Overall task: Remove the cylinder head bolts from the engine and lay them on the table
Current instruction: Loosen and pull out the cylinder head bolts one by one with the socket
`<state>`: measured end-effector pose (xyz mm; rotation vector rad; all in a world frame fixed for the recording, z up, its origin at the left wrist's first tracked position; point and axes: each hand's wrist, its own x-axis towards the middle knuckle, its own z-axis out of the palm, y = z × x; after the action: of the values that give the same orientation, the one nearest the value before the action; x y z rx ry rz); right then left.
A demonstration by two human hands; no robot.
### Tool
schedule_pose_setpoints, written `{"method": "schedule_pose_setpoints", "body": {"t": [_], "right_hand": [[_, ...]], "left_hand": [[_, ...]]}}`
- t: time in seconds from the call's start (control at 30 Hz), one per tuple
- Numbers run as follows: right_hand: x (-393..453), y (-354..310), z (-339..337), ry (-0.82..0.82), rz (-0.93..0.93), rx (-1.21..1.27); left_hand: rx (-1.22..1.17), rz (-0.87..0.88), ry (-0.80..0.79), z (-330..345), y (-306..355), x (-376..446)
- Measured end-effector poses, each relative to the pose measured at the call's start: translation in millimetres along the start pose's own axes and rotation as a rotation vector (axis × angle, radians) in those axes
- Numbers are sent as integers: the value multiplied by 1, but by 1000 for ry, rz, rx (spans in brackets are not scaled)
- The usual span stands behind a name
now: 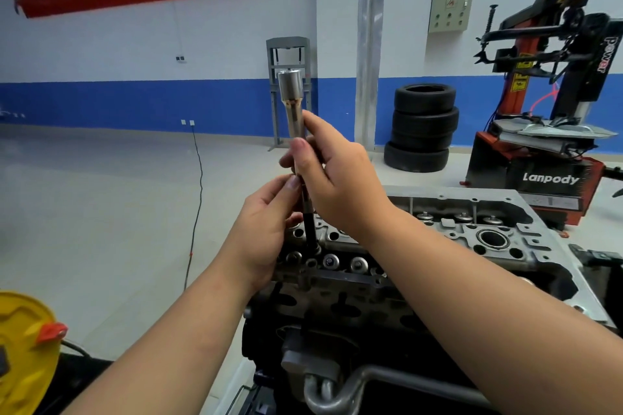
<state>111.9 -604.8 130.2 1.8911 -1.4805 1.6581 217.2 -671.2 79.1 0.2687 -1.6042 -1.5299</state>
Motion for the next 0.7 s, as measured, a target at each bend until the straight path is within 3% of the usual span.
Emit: {"method": "schedule_pose_setpoints", "body": {"t": [0.27,0.5,0.7], "right_hand": [[-1,-2,-2,51,-10,-8],[-2,-4,-1,-35,42,-8],[-1,-1,-3,45,-9,-18]], "left_hand": [[40,19,27,4,1,1],[21,-10,-38,-1,1,-2],[12,43,51,4,1,-1]]}}
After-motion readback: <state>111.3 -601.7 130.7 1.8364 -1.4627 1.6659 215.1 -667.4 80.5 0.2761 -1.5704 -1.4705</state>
